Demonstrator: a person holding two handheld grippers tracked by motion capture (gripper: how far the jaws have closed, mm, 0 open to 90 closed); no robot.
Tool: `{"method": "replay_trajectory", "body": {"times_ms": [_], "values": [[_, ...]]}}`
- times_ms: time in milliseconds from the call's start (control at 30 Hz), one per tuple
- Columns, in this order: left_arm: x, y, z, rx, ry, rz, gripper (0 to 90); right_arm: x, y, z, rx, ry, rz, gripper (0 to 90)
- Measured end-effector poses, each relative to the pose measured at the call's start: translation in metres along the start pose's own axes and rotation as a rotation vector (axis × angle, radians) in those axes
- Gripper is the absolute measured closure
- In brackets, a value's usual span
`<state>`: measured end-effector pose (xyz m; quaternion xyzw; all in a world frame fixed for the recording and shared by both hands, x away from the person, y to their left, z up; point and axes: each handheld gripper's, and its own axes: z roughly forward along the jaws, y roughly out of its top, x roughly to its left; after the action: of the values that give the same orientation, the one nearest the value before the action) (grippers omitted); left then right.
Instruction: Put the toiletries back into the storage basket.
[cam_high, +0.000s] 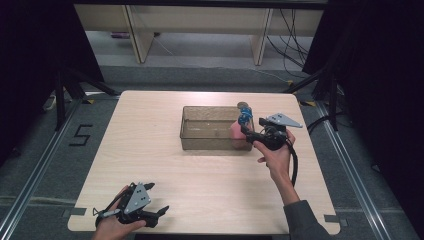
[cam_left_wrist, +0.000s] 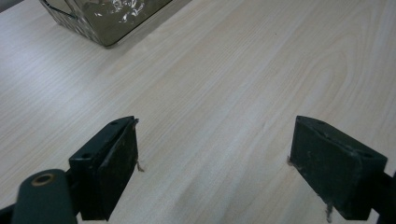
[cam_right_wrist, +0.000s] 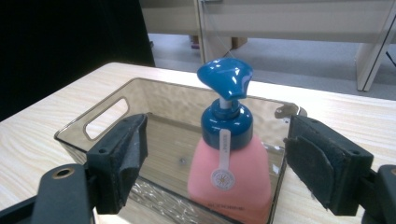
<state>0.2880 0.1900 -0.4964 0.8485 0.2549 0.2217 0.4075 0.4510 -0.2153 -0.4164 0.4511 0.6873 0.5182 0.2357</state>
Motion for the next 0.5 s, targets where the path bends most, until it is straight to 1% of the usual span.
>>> {"method": "replay_trajectory", "body": {"times_ms": [67,100,133,167,200,233,267,300,333,367,400,433,467,500], "values": [[0.0010,0.0003,-0.0008,0.009,0.001,0.014,14.8,0.0002,-0.0007,-0.0010,0.004,0.004,-0.001,21.5],[0.0008,0.0003,-0.0012,0.014,-0.002,0.012,14.9,0.0027,-0.0014,-0.0023,0.013,0.000,0.030,21.3],[0.0008,0.0001,-0.0012,0.014,0.003,0.014,14.9,-0.0004,-0.0020,-0.0024,0.002,-0.004,-0.014,21.0],[0.0008,0.0001,-0.0012,0.014,0.003,0.014,14.9,0.0002,-0.0027,-0.0025,0.005,0.000,-0.006,20.9],[0.0003,0.0001,-0.0002,0.003,-0.003,-0.002,14.9,0.0013,-0.0030,-0.0043,0.021,-0.004,0.004,20.7],[0.0003,0.0001,-0.0002,0.003,-0.003,-0.002,14.9,0.0013,-0.0030,-0.0043,0.021,-0.004,0.004,20.7],[0.0011,0.0005,-0.0012,0.011,-0.003,0.012,14.9,0.0008,-0.0042,-0.0049,0.011,-0.006,-0.012,20.4],[0.0008,0.0003,-0.0014,0.012,-0.004,0.011,14.9,0.0021,-0.0047,-0.0058,0.016,-0.005,0.005,20.4],[0.0008,0.0003,-0.0014,0.012,-0.004,0.011,14.8,0.0012,-0.0051,-0.0060,0.007,0.005,-0.008,20.5],[0.0008,0.0002,-0.0005,0.002,0.008,0.008,14.8,0.0019,-0.0060,-0.0070,0.010,0.009,-0.006,20.6],[0.0008,0.0002,-0.0005,0.002,0.008,0.008,14.9,0.0019,-0.0060,-0.0070,0.010,0.009,-0.006,20.6],[0.0015,0.0002,-0.0007,0.008,0.018,0.015,14.9,0.0023,-0.0069,-0.0078,0.015,0.006,-0.002,20.6],[0.0012,0.0002,-0.0008,0.006,0.013,0.013,14.9,0.0023,-0.0074,-0.0095,0.025,-0.001,-0.030,20.6],[0.0011,0.0002,-0.0007,0.006,0.013,0.010,14.9,0.0057,-0.0085,-0.0097,0.019,0.013,0.015,20.6]]}}
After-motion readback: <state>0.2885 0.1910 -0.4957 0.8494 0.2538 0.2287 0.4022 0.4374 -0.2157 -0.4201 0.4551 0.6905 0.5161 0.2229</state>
